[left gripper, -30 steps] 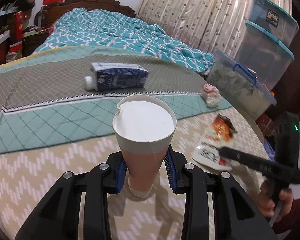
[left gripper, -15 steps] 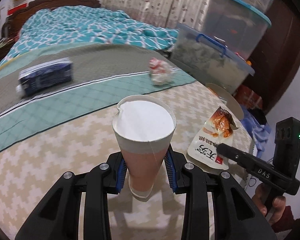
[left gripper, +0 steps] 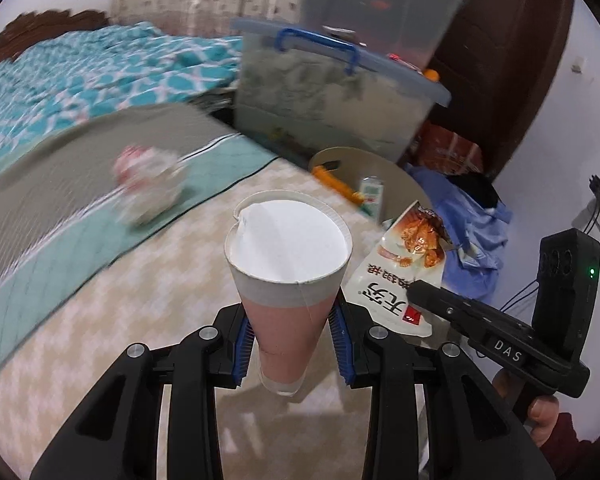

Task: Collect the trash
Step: 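Carry the cup and wrapper to the beige bin and open both tools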

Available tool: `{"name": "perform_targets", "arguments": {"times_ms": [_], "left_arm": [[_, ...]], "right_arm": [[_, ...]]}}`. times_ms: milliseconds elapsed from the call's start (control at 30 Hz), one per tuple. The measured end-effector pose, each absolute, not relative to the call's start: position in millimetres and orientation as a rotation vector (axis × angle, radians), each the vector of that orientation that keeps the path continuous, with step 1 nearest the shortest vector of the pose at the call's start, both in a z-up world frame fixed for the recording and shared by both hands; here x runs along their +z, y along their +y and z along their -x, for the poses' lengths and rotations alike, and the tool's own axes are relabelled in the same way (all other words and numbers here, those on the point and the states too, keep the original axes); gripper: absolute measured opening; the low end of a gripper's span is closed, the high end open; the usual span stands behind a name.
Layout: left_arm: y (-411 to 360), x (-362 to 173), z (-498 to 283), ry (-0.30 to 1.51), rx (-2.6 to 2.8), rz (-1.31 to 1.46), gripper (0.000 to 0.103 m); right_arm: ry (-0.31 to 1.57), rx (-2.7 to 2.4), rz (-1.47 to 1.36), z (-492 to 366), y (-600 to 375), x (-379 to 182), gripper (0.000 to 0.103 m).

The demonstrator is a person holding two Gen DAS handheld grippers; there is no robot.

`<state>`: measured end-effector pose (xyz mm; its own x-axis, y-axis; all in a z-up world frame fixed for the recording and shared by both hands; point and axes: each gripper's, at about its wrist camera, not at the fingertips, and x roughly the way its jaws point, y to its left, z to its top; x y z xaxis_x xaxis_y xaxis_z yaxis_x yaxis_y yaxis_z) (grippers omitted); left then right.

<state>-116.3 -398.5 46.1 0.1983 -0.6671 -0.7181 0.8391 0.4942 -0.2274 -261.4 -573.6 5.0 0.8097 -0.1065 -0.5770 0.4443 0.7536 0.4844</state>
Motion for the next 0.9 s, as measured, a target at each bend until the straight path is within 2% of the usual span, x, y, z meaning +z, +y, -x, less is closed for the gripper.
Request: {"name": "perform_targets", "arguments": {"times_ms": [367,467,533,567,600,767,900], "left_arm": [[-556.2,60.5,108.6,0.871,-1.221,-0.313,0.032],[-595.4,54.9,104.1,0.889,-1.237,-0.331,0.037],[-619.8,47.2,100.5,0.920,-1.244,-0.342,0.051],[-625.9,44.1,98.9,0.936,-1.244,-0.348,0.066],[-632.0,41.5,97.5,0.945,-1.240,-0.350,0.070],[-618.1,49.6,96.8,0.919,-1.263,-0.322,0.070],[-563.1,66.8,94.0,0.870,-1.254,-0.275,0.070]], "right_arm": [[0.594,-0.435,-0.685,243.5,-694.0,4.0,0.014],[0.625,-0.420,-0.712,237.2,-706.9,-2.6,0.019],[0.616,-0.434,-0.735,240.9,-713.8,-7.2,0.041],[0.587,-0.452,-0.739,246.7,-714.1,-6.1,0.072],[0.548,-0.474,-0.739,253.5,-713.7,-3.8,0.080],[0.398,-0.576,-0.796,294.9,-715.8,5.5,0.076],[0.292,-0.592,-0.840,315.0,-710.3,19.6,0.072]]}}
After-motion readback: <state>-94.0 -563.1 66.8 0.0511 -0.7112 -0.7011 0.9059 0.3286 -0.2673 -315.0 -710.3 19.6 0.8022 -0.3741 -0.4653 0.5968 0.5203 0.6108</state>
